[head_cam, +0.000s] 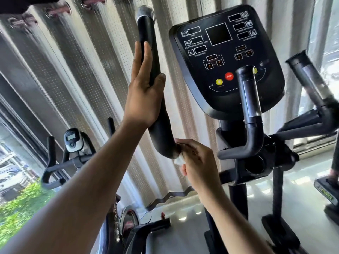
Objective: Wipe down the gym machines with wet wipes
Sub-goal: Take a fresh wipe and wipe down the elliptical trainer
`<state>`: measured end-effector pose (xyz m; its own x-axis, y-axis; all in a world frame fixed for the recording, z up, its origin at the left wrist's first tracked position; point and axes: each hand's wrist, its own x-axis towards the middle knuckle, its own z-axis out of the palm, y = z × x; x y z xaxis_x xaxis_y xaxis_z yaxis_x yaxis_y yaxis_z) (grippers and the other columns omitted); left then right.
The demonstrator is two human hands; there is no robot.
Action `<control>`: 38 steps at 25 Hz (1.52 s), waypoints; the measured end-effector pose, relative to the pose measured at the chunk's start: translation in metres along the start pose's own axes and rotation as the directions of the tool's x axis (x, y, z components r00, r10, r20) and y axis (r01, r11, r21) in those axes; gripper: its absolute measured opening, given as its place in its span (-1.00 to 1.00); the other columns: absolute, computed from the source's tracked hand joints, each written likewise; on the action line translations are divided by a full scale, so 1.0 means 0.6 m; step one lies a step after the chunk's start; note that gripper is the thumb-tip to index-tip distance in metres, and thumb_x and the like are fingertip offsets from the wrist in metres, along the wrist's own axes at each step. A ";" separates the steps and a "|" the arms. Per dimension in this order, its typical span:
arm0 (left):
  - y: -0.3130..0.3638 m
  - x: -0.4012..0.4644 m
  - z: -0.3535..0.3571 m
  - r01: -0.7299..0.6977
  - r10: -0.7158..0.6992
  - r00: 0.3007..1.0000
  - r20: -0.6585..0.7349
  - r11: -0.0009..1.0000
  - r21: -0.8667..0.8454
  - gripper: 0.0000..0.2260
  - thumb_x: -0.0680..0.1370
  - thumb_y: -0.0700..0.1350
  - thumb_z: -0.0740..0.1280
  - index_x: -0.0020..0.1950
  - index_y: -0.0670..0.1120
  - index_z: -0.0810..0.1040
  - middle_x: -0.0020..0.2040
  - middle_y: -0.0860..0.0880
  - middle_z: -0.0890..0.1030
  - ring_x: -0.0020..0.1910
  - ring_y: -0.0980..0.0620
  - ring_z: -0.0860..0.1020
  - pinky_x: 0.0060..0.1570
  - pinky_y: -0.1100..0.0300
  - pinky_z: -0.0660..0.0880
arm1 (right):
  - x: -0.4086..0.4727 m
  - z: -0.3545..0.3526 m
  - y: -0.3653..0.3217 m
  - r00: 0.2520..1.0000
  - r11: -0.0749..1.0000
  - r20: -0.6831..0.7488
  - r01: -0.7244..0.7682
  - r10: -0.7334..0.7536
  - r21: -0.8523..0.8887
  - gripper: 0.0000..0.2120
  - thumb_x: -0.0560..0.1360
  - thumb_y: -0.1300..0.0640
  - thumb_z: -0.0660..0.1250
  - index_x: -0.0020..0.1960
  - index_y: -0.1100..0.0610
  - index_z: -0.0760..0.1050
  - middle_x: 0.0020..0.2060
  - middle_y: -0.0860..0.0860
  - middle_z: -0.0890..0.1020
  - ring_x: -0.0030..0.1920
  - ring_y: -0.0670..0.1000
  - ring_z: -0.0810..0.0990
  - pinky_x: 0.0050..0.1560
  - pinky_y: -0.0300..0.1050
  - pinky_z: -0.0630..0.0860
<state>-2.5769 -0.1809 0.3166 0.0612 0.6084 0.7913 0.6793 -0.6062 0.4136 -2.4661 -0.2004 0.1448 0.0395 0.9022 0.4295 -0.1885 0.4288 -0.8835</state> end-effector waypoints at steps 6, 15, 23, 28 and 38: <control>0.006 -0.002 -0.002 0.021 -0.021 1.000 0.001 0.999 0.043 -0.39 0.65 -0.14 0.21 0.69 -0.07 0.08 0.70 -0.01 -0.01 0.49 0.39 0.00 0.31 0.65 0.02 | -0.008 0.004 -0.023 0.986 0.990 0.087 0.144 -0.143 0.000 -0.74 0.63 0.12 0.20 0.17 0.09 0.65 -0.24 -0.15 0.64 -0.37 -0.19 0.53 -0.31 -0.35 0.37; 0.005 -0.005 -0.001 0.023 -0.023 1.000 0.005 1.000 0.012 -0.41 0.67 -0.20 0.22 0.68 -0.11 0.10 0.70 -0.04 -0.01 0.64 0.16 -0.03 0.46 0.51 -0.03 | 0.148 -0.075 0.210 0.919 0.880 0.244 -0.181 0.311 -0.439 -0.77 0.69 0.20 0.22 0.10 0.29 0.62 -0.33 0.16 0.57 -0.44 -0.04 0.47 -0.47 -0.14 0.32; 0.008 -0.010 -0.002 0.034 -0.034 0.999 -0.003 0.999 0.006 -0.42 0.68 -0.19 0.23 0.68 -0.08 0.12 0.70 0.00 0.02 0.58 0.29 0.00 0.43 0.55 -0.02 | 0.224 -0.062 0.109 0.755 0.759 0.599 0.218 0.267 -0.613 -0.80 0.62 0.13 0.37 0.21 0.02 0.67 0.10 -0.06 0.70 0.09 -0.03 0.67 0.14 -0.10 0.56; 0.009 -0.010 -0.002 0.033 -0.033 0.999 -0.018 0.999 0.021 -0.42 0.68 -0.19 0.25 0.67 -0.07 0.14 0.70 -0.02 0.03 0.52 0.38 0.00 0.37 0.61 -0.03 | 0.224 -0.041 -0.036 0.378 0.932 0.882 0.109 0.283 -0.345 -0.71 0.65 0.18 0.32 -0.18 -0.03 0.68 -0.29 -0.04 0.57 -0.25 -0.10 0.48 -0.12 -0.26 0.43; 0.007 -0.013 -0.001 -0.007 0.007 0.999 -0.031 1.000 -0.020 -0.41 0.66 -0.14 0.26 0.67 -0.08 0.16 0.70 -0.03 0.04 0.61 0.21 0.03 0.41 0.57 0.01 | 0.271 -0.061 0.200 0.535 0.707 0.670 0.176 0.515 -0.685 -0.74 0.50 0.05 0.32 -0.06 0.26 0.61 -0.03 0.27 0.69 0.02 0.28 0.65 0.21 0.29 0.52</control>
<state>-2.5746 -0.1884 0.3126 0.0427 0.5879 0.8078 0.6640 -0.6208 0.4168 -2.4466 -0.0007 0.1016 -0.7330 0.6727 -0.1005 0.5460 0.4937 -0.6769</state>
